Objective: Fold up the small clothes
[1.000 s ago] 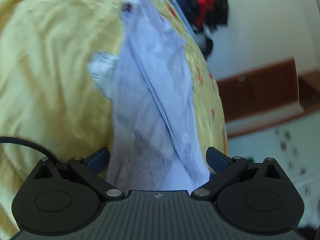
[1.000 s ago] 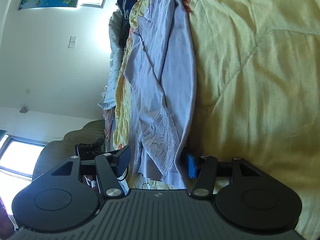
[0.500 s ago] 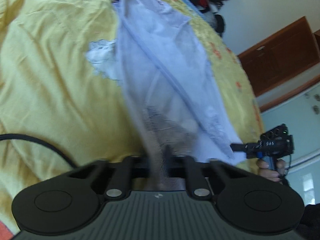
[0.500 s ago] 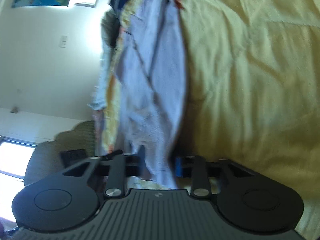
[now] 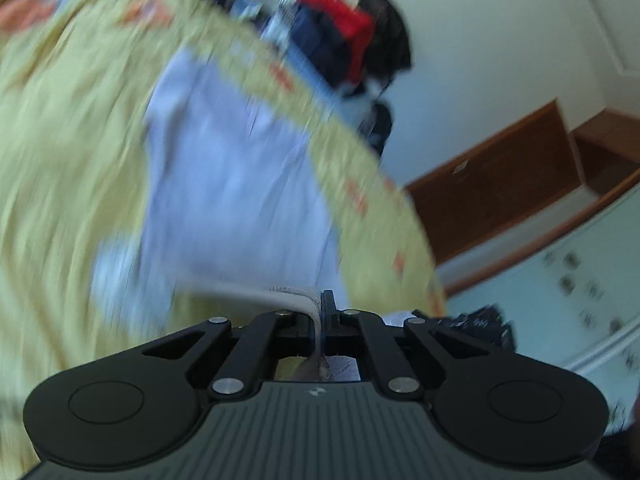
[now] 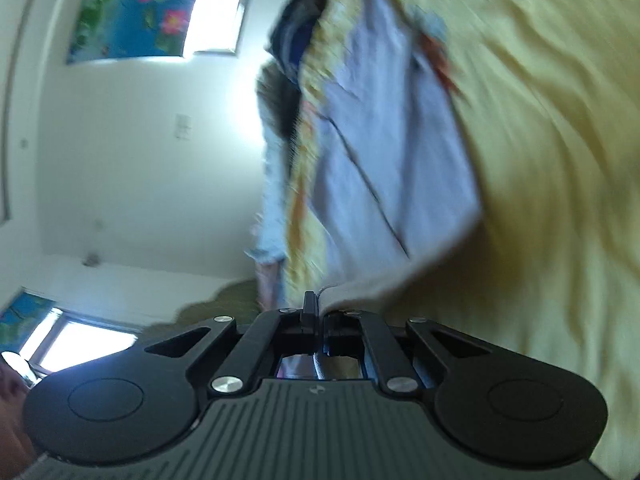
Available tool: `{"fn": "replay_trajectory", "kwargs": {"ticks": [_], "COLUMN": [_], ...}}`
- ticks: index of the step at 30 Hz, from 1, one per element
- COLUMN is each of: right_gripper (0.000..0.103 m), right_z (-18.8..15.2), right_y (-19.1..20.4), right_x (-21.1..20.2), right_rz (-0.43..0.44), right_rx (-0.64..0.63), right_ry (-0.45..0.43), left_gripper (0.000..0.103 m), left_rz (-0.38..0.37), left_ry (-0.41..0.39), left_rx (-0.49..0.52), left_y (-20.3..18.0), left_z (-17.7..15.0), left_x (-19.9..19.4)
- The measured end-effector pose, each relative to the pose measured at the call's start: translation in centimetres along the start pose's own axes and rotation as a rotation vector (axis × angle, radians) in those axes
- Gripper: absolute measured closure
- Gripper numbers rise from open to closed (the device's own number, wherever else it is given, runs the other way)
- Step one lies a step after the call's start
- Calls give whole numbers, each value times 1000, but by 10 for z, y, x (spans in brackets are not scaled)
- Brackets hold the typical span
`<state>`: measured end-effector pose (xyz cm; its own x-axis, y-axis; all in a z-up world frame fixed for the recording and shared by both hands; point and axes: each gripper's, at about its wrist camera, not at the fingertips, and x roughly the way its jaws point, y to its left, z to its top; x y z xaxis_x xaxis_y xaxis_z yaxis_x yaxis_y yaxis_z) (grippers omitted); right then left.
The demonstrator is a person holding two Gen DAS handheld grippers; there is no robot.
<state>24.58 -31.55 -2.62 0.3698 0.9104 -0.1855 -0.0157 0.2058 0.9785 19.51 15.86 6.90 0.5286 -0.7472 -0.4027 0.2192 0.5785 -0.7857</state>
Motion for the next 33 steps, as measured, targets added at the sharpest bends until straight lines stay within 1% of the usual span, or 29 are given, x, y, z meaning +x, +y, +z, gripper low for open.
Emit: {"fn": "replay_trajectory", "kwargs": {"ticks": [2,4,5,6,7,8,9,10,12,13,14,15,16,17,18,19,20,22,24,25,26,28,30,31,33], "right_gripper": [95,95,93,85,78,61,61,62,62,62,62,62,62,62,62,62,62,62,63,63,66,66,65,64,66], "right_z": [44,99,129,157,183,205,216,221,219,216,214,215,218,222,227,232,237,249,256,259,262,266,268,268,266], "right_y": [8,10,4,-7,-20,-34,-44,-46,-39,-34,-29,-23,-17,-13,-7,-3,-1,-2,-9,-12,-14,-18,-22,-25,-28], "right_x": [14,32,42,52,63,75,82,84,84,80,76,71,68,64,64,65,67,77,90,95,99,104,106,107,104], "right_rz": [43,38,18,4,-20,-65,-126,-156,-138,-139,-150,-171,-203,-244,-292,-347,-394,-469,-497,-500,-493,-459,-428,-421,-417], "right_rx": [-6,-5,22,70,120,163,205,203,119,75,21,-34,-82,-126,-170,-213,-247,-273,-265,-262,-259,-220,-179,-170,-166], "right_ry": [-45,-124,-177,-222,-236,-226,-233,-229,-203,-205,-212,-221,-236,-255,-274,-282,-280,-245,-213,-203,-202,-192,-185,-185,-182], "left_gripper": [101,99,96,94,87,85,85,84,78,70,55,45,35,35,35,35,35,35,35,35,35,35,35,35,36], "left_rz": [-16,9,19,25,68,146,189,173,135,142,169,220,301,396,459,470,451,396,346,329,311,282,259,261,265], "left_ry": [-59,-99,-104,-95,-81,-85,-111,-126,-131,-160,-201,-238,-264,-278,-278,-259,-229,-178,-165,-163,-162,-161,-137,-127,-108], "left_rx": [5,-15,-52,-112,-186,-272,-317,-297,-234,-191,-130,-55,35,132,207,247,246,174,86,39,-8,-72,-87,-84,-72], "left_y": [3,17,32,51,68,81,89,91,88,84,78,70,60,51,45,43,45,56,70,77,84,94,100,100,102], "left_z": [48,100,123,143,158,167,168,168,165,163,159,157,156,155,155,156,160,167,177,181,184,188,192,192,192], "left_x": [17,46,63,80,97,105,105,103,93,86,79,76,76,81,88,95,101,112,121,123,124,125,127,129,132]}}
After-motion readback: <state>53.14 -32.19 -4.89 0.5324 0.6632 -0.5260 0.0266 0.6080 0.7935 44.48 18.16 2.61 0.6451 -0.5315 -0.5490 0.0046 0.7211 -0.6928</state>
